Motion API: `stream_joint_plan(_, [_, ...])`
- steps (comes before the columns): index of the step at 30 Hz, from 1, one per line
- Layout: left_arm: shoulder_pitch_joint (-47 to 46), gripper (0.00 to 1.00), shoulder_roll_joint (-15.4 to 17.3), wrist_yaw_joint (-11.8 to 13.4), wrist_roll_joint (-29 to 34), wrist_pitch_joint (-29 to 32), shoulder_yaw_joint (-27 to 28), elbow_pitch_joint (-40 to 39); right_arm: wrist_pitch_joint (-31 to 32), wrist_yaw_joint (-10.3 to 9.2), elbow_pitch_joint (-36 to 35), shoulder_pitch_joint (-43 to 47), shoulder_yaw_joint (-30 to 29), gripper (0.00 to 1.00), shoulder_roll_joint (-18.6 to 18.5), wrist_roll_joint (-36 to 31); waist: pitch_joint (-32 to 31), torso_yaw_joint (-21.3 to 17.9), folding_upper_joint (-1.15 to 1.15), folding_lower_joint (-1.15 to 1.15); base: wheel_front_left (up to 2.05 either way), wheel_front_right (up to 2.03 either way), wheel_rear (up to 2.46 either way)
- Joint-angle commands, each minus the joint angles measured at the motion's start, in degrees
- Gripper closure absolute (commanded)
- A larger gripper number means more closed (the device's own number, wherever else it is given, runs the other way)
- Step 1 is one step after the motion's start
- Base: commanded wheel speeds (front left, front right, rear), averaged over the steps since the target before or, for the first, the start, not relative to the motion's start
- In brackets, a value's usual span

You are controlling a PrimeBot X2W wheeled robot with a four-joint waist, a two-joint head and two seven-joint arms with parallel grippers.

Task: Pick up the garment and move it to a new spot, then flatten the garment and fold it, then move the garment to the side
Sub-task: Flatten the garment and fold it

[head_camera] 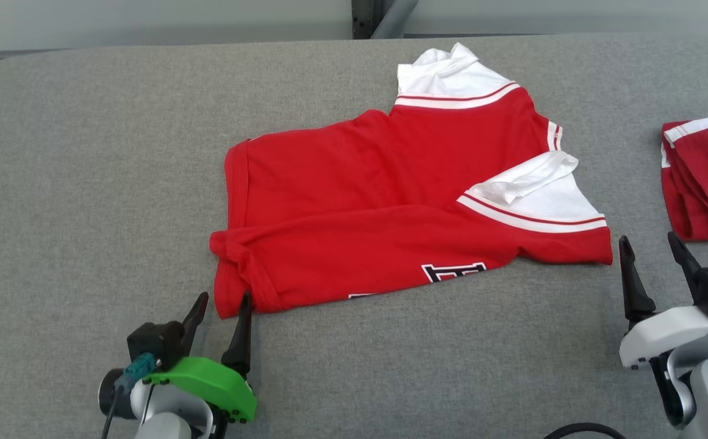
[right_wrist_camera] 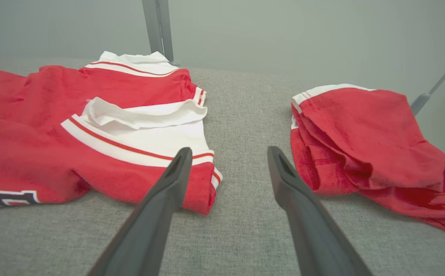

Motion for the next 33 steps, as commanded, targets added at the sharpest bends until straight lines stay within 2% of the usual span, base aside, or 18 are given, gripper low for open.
stream_joint_plan(1, [-1.84, 0.0, -0.07, -0.33, -0.64, 0.72, 0.07, 1.23, -0.2, -0.08, 1.92, -2.03, 0.13, 0.0, -0.61, 0.18, 1.95, 0.68, 0.01, 0.0, 0.0, 0.0, 0.0])
stream_joint_plan(7, [-7.08, 0.0, -0.53, -1.23, -2.09, 1.62, -1.09, 7.03, -0.21, -0.08, 11.72, -8.5, 2.18, 0.0, -1.97, 1.64, 4.42, 1.5, 0.01, 0.0, 0.0, 0.0, 0.0])
stream_joint_plan(11, [-8.92, 0.0, -0.78, -1.83, -3.41, 2.68, -1.72, 10.48, -0.21, -0.08, 17.08, -11.26, 4.58, 0.0, -1.58, 3.19, 5.07, 1.79, 0.01, 0.0, 0.0, 0.0, 0.0])
stream_joint_plan(22, [-10.31, 0.0, -1.2, -3.04, -8.74, 4.84, -6.29, 14.22, 0.06, -0.05, 24.56, -14.27, 14.72, 0.0, -3.23, 12.25, 4.3, 1.58, 0.01, 0.0, 0.0, 0.0, 0.0])
stream_joint_plan(23, [-10.36, 0.02, -1.32, -3.08, -9.83, 5.22, -7.28, 13.92, 0.06, -0.05, 24.95, -14.58, 15.67, 0.04, -3.64, 13.28, 4.18, 1.5, 0.01, 0.0, 0.0, 0.0, 0.0])
stream_joint_plan(24, [-10.36, 0.46, -1.31, -3.1, -10.71, 5.68, -8.42, 13.64, 0.05, -0.05, 25.31, -14.79, 16.63, 0.47, -3.93, 14.22, 4.0, 1.43, 0.01, 0.0, 0.0, 0.0, 0.0])
stream_joint_plan(25, [-10.34, 0.63, -0.96, -3.1, -11.5, 5.86, -9.48, 13.17, 0.05, -0.05, 25.34, -15.03, 17.62, 0.63, -4.22, 15.37, 3.81, 1.34, 0.01, 0.0, 0.0, 0.0, 0.0])
stream_joint_plan(26, [-10.21, 0.93, -0.59, -3.0, -12.86, 5.93, -9.95, 12.92, 0.05, -0.06, 25.43, -15.22, 18.46, 1.0, -4.57, 16.58, 3.6, 1.25, 0.01, 0.0, 0.0, 0.0, 0.0])
stream_joint_plan(27, [-10.08, 1.0, -0.19, -2.97, -14.06, 6.2, -10.63, 12.72, 0.11, -0.06, 25.51, -15.35, 19.44, 1.0, -4.85, 17.76, 3.31, 1.17, 0.01, 0.0, 0.0, 0.0, 0.0])
stream_joint_plan(29, [-10.08, 1.0, 0.66, -2.92, -16.06, 6.12, -11.41, 12.24, 0.26, -0.07, 24.98, -15.65, 21.29, 1.0, -5.71, 20.85, 2.71, 0.96, 0.01, 0.0, 0.0, 0.0, 0.0])
stream_joint_plan(33, [-9.42, 1.0, 4.36, -2.82, -21.64, 7.78, -12.69, 10.26, 2.8, -0.07, 20.53, -15.09, 25.81, 1.0, -9.42, 30.29, 1.13, 0.42, 0.01, 0.0, 0.0, 0.0, 0.0])
